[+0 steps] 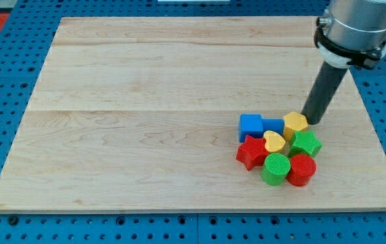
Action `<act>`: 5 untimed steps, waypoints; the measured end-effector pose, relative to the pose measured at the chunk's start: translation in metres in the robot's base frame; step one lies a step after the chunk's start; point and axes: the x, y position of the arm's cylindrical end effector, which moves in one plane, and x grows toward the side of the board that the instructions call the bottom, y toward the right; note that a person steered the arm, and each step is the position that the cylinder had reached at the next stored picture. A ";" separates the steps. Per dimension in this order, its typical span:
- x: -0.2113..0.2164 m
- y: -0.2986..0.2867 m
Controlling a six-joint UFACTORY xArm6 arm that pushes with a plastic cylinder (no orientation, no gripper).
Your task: Push the blue cube with red star slightly to the top of the board
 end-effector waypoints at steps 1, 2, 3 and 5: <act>-0.017 -0.001; -0.048 -0.034; -0.046 -0.067; 0.059 -0.177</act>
